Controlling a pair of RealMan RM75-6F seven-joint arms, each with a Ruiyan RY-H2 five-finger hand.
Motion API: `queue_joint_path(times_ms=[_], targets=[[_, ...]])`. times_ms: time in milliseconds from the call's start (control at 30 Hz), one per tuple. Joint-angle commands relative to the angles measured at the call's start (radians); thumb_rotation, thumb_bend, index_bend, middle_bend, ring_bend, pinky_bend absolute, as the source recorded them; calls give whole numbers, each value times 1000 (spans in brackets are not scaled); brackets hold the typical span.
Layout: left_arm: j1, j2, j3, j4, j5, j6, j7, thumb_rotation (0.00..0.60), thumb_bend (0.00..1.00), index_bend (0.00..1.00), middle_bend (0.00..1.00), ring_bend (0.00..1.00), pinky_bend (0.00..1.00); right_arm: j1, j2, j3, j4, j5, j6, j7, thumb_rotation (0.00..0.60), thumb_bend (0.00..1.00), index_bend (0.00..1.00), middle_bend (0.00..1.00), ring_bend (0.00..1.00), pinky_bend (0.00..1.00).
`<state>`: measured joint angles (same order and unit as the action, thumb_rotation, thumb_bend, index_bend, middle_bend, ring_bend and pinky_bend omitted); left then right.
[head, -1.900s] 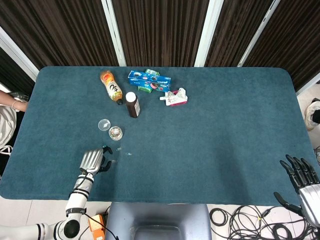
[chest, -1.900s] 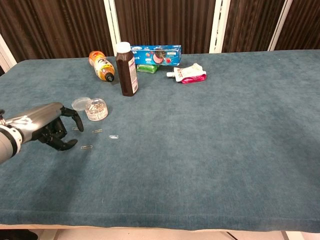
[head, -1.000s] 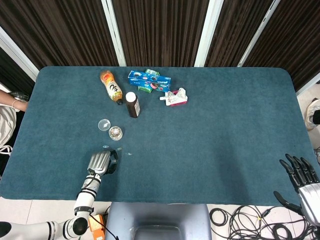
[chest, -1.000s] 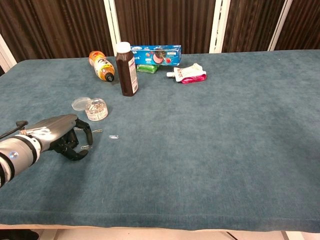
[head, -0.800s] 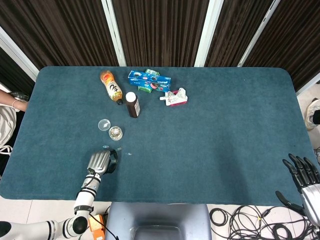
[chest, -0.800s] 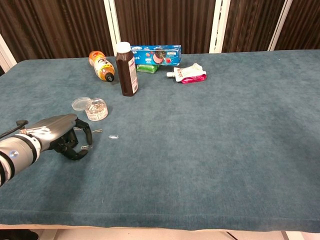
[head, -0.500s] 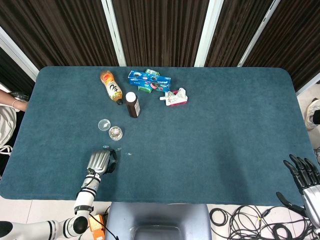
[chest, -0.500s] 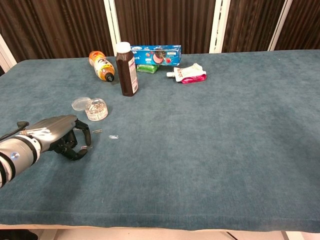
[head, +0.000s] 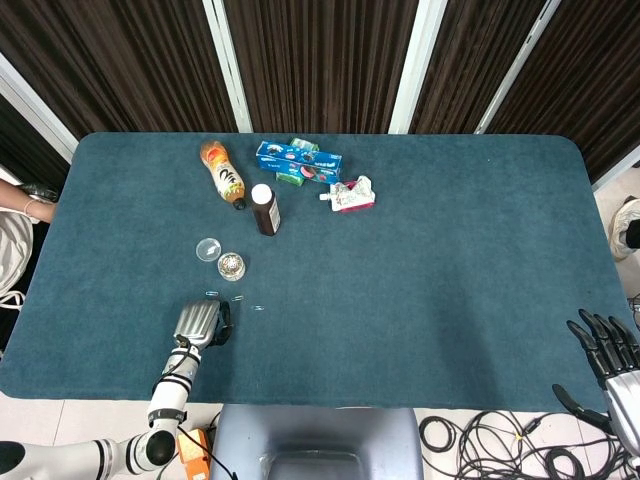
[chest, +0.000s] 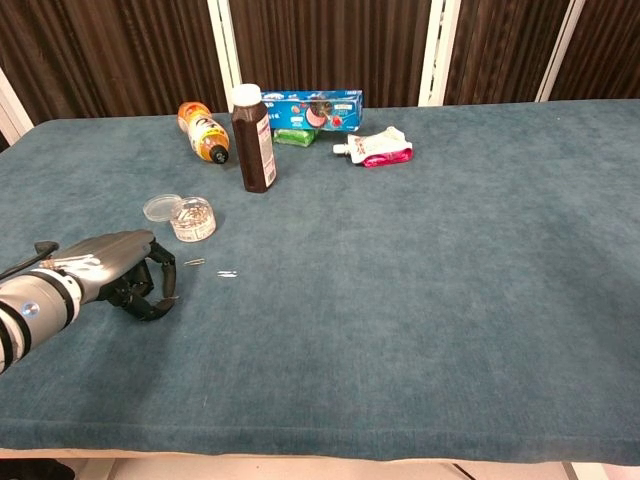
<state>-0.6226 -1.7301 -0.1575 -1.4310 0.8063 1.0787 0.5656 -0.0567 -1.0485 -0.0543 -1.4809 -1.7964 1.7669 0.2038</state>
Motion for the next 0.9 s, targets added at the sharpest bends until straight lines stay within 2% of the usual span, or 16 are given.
queue_joint_path(times_ms=[33,200,267,467,667,900], targets=[[-1,6,1,-8,-5,-2,6,600,390,658,1000,1000,1000,0,0,0,0,0,0,-1,600,178,0,0,0,19],[1,15,0,-22,-6,0,4,600,441,662,1000,1000,1000,0,0,0,0,-1,-1,-2,600,178,0,0,0,19],[3,26,-3,-35,2,2,-6,600,493,667,1000,1000,1000,0,0,-1,0,-1,-1,-1,600,178,0,0,0,19],[10,79,-19,-72,53,18,-50,600,563,674,1000,1000,1000,-7,1,1,4,2,14,14,600,178,0,0,0,19],[-16,101,-101,-35,82,11,-140,600,565,673,1000,1000,1000,-14,1,5,15,4,35,34,600,178,0,0,0,19],[-117,21,-194,143,46,-63,-181,600,563,675,1000,1000,1000,-8,1,8,14,7,24,33,600,178,0,0,0,19]])
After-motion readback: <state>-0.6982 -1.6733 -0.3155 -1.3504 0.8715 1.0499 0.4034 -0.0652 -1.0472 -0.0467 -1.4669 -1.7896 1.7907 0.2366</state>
